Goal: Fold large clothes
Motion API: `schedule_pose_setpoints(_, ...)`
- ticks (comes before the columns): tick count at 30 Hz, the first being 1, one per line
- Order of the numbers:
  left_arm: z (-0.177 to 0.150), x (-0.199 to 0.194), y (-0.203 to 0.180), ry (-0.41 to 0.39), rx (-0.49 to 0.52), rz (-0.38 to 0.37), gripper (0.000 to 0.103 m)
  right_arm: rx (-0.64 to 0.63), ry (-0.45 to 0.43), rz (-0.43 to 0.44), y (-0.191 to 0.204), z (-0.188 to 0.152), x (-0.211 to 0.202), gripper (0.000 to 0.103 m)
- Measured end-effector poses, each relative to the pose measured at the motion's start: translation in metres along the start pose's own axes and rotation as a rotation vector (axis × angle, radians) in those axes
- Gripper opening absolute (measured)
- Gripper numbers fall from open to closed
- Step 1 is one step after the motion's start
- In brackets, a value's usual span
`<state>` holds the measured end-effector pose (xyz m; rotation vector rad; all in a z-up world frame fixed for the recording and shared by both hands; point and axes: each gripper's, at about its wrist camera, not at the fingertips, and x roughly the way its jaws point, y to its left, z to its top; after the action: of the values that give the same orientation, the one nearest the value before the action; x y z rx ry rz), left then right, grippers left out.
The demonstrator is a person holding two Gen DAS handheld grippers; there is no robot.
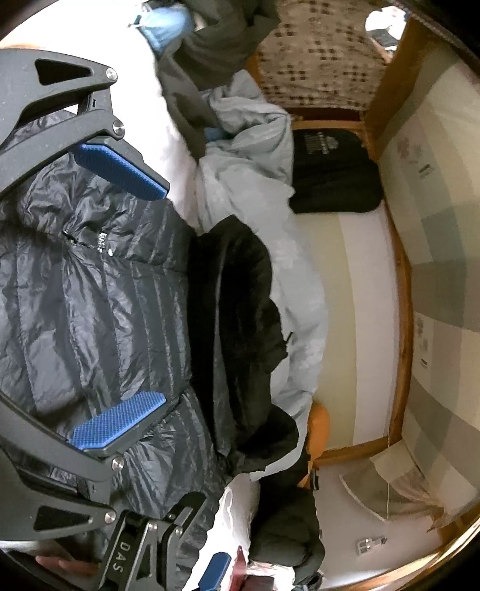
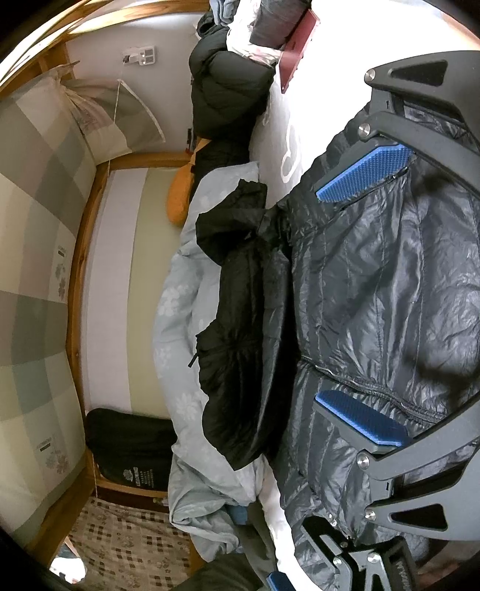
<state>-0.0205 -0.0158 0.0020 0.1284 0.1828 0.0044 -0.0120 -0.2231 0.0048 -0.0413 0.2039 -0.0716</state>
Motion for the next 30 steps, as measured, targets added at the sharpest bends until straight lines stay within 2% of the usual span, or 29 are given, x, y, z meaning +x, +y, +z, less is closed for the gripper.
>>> schedule_pose_setpoints(8,0.0,-0.008,-0.015,-0.047,0.077,0.003,0.103,-0.011,-0.001,-0.008,0.001,0.0,0.001,0.102)
schedule_pose_setpoints(30,0.002,0.0,-0.001,-0.001,0.002,0.004,0.103,-0.016,-0.006,-0.01,0.003,0.0,0.0,0.102)
